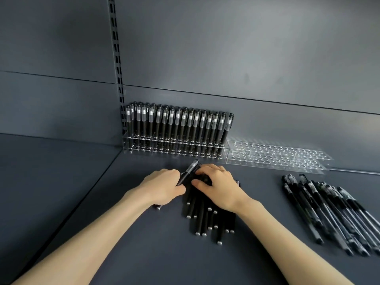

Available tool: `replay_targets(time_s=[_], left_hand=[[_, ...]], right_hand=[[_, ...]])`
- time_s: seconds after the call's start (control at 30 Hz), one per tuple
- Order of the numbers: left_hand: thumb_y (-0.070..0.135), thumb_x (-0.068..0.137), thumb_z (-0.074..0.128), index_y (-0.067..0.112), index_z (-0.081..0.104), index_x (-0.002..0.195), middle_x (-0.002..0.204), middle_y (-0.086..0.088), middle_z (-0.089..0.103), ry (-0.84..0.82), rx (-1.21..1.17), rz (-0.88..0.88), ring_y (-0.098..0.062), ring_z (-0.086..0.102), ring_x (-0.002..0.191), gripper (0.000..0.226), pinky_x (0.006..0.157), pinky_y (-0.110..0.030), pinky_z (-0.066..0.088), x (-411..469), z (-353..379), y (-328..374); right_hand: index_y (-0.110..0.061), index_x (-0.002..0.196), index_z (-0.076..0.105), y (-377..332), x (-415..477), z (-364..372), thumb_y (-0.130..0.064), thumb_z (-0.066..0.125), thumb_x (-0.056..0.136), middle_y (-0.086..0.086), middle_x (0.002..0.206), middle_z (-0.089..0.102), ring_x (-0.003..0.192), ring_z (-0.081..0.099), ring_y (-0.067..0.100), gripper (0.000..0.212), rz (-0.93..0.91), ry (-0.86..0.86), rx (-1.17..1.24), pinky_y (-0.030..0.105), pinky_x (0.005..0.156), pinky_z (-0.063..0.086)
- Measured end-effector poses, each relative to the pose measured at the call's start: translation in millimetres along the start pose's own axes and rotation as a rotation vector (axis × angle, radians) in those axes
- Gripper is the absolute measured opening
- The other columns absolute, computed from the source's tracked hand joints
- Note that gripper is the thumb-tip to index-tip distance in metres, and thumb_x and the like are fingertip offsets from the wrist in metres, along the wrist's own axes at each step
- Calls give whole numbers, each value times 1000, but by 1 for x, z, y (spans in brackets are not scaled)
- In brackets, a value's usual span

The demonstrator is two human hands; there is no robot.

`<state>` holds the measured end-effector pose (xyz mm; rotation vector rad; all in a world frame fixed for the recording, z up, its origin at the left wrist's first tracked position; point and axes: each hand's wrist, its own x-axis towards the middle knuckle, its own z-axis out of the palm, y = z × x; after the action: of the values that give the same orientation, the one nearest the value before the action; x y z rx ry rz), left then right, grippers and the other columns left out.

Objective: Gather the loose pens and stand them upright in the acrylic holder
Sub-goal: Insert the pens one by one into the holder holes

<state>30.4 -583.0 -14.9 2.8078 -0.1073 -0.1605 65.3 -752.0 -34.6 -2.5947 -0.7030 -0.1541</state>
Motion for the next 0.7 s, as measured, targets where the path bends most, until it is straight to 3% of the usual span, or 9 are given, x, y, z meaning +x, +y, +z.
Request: replay_targets(time_s=[0.07, 0.17, 0.3, 0.43, 0.53, 0.63, 0.7], left_hand=[[34, 97, 43, 14, 43, 73, 67, 1, 46, 33, -150, 29, -18, 43, 60, 31, 60, -32, 36, -3, 1, -7], [29, 98, 44, 17, 56, 75, 53, 5, 49, 91, -606, 83, -12, 44, 53, 28, 64, -30, 41, -17, -4, -11], [28, 100, 42, 13, 62, 100, 55, -2, 54, 124, -975, 185, -15, 49, 53, 25, 57, -25, 42, -36, -12, -9], [29, 99, 42, 13, 61, 106, 64, -6, 56, 81, -1120, 235, -16, 49, 49, 26, 52, -27, 44, -43, -16, -9], [32, 99, 41, 14, 61, 109, 64, -5, 57, 36, -1168, 257, -15, 50, 50, 29, 51, -26, 45, -43, -21, -13], [32, 99, 42, 11, 61, 109, 66, -6, 58, 26, -1197, 249, -15, 50, 51, 30, 45, -27, 41, -36, -30, -28], [30, 99, 44, 11, 61, 108, 66, -6, 57, 39, -1174, 244, -14, 46, 51, 27, 41, -25, 35, -31, -35, -41]], right_hand=[[-19, 122, 56, 0, -1, 1, -41, 52, 93, -4, 128, 53, 116, 44, 23, 37, 2, 13, 15, 33, 101, 31], [-19, 122, 58, -3, -2, -4, -39, 54, 93, -4, 122, 59, 116, 48, 20, 35, -10, 87, 109, 34, 102, 34], [-22, 116, 59, -30, -5, -21, -32, 56, 92, -14, 107, 65, 100, 60, -1, 26, -46, 154, 565, 23, 91, 47], [-19, 89, 60, -59, 4, -33, -22, 62, 90, -15, 73, 63, 71, 59, 1, 3, -91, 224, 837, 14, 71, 46], [-11, 71, 51, -74, 16, -36, -19, 62, 90, -5, 63, 51, 62, 48, 8, 23, -96, 294, 871, 16, 61, 43], [3, 77, 50, -83, 29, -34, -20, 59, 93, 12, 76, 57, 72, 55, 18, 29, -78, 322, 872, 33, 79, 52], [2, 95, 56, -89, 40, -30, -17, 56, 95, 9, 81, 64, 77, 62, 15, 18, -53, 340, 889, 36, 86, 54]])
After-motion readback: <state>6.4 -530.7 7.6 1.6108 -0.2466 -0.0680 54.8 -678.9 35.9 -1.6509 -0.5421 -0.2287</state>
